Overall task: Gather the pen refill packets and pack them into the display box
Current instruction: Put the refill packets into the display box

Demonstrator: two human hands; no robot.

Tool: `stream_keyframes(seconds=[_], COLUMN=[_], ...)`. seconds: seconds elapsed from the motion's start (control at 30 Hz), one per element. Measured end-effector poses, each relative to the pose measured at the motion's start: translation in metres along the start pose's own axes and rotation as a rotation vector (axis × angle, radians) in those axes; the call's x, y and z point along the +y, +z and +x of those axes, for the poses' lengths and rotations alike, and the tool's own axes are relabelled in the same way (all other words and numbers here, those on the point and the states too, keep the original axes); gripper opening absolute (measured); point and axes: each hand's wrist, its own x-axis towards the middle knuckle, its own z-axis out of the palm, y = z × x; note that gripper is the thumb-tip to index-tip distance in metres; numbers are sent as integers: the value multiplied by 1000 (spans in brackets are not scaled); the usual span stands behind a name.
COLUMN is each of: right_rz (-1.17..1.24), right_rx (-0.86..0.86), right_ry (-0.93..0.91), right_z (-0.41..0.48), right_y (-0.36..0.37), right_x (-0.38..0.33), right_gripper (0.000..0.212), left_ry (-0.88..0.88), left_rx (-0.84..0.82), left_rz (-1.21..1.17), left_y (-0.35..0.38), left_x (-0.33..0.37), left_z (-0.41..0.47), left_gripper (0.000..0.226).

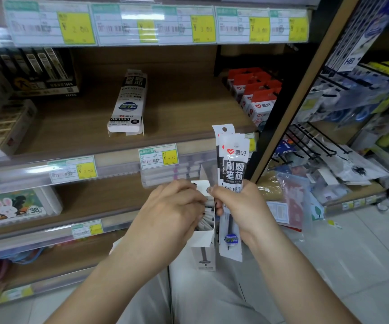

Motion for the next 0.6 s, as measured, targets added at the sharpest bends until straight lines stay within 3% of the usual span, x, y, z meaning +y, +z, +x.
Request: stream_keyframes(seconds=[0.23,0.4,0.5,0.6], right_rz=[-24,15,9,5], right_rx=[8,28,40,63], right_ry=[-17,-9,-16,-24], right_z=[0,2,4,4], right_y=[-1,-1,0,-1], right_x=[1,1,3,3], right_gripper=[27,26,24,28], left_ry=[-98,-220,-230,-165], left_rx=[-67,-183,-291,-303], left_rz=[-187,-368,-141,171], left_y=[1,-18,-21,-11], left_x=[-4,7,19,33], left_z=[-2,0,0,-1], left_gripper=[27,45,60,46])
